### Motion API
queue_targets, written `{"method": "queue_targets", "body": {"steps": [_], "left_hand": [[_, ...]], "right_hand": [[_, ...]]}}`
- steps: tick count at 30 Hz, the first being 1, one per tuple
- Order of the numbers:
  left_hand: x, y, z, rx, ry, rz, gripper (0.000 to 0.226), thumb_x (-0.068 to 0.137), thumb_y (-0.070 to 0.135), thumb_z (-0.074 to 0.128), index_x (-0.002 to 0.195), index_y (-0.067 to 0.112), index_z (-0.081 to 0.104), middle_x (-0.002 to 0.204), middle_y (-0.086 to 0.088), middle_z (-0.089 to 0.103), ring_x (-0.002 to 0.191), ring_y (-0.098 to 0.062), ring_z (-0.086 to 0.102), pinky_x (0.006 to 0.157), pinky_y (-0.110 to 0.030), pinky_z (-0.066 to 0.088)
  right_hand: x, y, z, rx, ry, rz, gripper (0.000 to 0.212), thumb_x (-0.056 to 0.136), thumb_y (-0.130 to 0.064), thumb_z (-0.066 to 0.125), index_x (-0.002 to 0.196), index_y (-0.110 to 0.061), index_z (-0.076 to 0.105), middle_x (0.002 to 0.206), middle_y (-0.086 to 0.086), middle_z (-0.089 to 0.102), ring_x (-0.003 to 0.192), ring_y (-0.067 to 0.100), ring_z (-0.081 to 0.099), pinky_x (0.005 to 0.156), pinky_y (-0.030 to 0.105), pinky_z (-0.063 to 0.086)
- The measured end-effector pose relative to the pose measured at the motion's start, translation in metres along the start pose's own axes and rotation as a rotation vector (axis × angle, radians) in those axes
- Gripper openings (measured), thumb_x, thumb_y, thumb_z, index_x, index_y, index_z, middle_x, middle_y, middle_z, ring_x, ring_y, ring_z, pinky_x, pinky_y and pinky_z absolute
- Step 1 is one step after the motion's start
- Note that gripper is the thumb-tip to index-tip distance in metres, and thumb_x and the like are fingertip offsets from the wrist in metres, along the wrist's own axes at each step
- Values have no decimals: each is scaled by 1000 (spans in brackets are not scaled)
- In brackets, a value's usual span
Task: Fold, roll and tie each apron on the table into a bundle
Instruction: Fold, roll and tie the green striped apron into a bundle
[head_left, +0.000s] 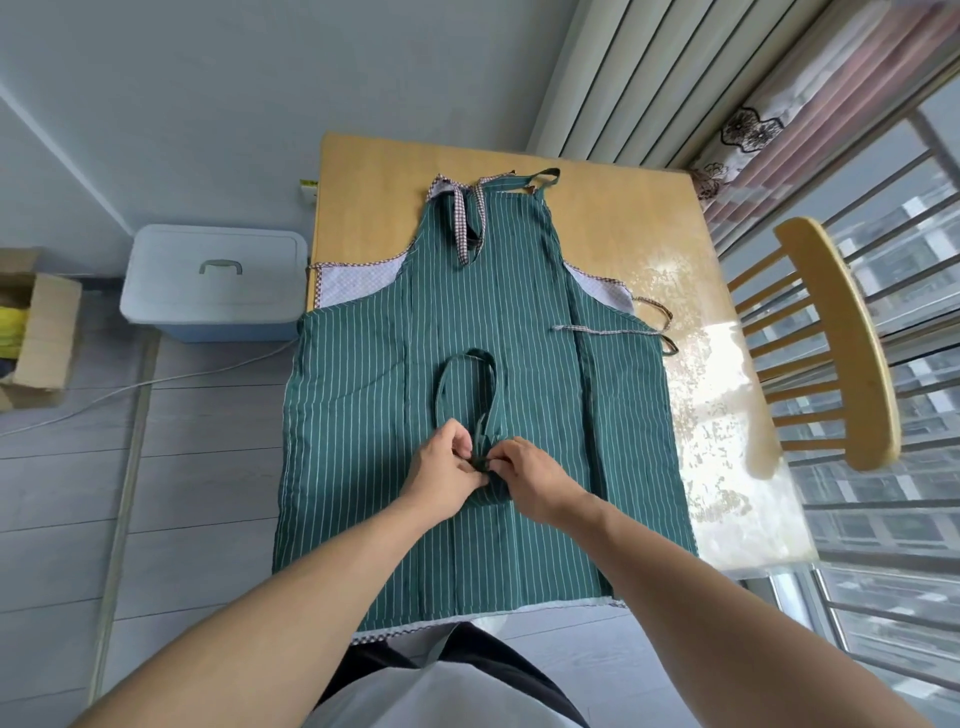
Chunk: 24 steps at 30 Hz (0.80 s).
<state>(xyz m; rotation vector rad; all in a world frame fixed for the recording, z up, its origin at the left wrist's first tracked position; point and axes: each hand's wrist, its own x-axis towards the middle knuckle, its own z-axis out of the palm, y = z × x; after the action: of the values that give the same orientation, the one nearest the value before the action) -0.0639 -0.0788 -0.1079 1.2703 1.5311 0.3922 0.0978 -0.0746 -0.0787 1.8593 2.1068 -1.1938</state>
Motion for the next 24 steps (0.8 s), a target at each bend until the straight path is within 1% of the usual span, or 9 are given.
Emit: {"method": "queue_targets", "body": {"steps": [1,4,6,9,13,15,17,20,24], "left_hand": [[0,-1,-1,40,13,28,31,76,16,85,89,20,57,86,3,65,77,-17,66,70,-31,56],[0,-3,-4,128,42,108,22,78,27,86,84,20,66,86,6,65,78,-12,64,69,-26,55],[-1,-3,-5,181,58,160,18,81,30,84,88,18,72,90,7,65,79,-9,62,68,-21,51],[-1,-4,-7,266,61,262,14,86,26,79,93,14,78,94,3,67,83,-12,62,77,-27,53],[-1,-12,-12,438,48,338,12,95,24,68,87,17,64,91,6,55,81,-12,58,85,-31,53],[-1,-24,-17,586,4,351,14,99,26,60,88,21,54,86,9,50,79,-9,56,93,-34,51],[1,-36,-26,658,-31,345,13,102,30,53,91,24,51,85,11,50,80,-8,57,100,-37,49],[2,-38,-32,710,-118,370,17,106,33,44,94,25,51,86,10,52,81,-9,58,100,-37,47],[0,-35,-31,777,-155,404,26,109,31,35,86,23,46,78,8,50,73,-11,53,97,-41,47]], "right_hand": [[1,-5,-4,54,-18,20,22,108,-17,44,105,-10,65,93,-5,54,82,10,52,69,14,36],[4,-8,-11,153,-45,45,24,106,-19,51,90,-12,68,76,-8,57,56,2,46,49,13,35],[5,-2,-10,215,-47,88,23,105,-23,55,94,-12,73,70,-8,58,44,0,43,43,14,31],[4,2,-9,272,3,123,18,100,-25,65,103,-13,78,64,-12,59,36,-3,44,40,10,30],[2,3,-19,69,89,45,17,97,-19,69,109,-12,79,79,-9,70,50,-6,55,52,6,40],[1,13,-20,-89,158,6,17,98,-19,66,110,-14,79,100,-2,75,76,-1,63,77,10,52],[-1,25,-16,-213,188,-28,19,101,-20,62,107,-15,79,105,1,74,96,12,66,97,25,54],[-9,29,-10,-322,189,-68,24,105,-27,54,112,-14,73,108,2,70,103,17,62,103,32,50],[-17,35,-8,-515,191,-96,33,109,-39,38,122,-19,61,109,0,66,104,20,59,94,39,48]]}}
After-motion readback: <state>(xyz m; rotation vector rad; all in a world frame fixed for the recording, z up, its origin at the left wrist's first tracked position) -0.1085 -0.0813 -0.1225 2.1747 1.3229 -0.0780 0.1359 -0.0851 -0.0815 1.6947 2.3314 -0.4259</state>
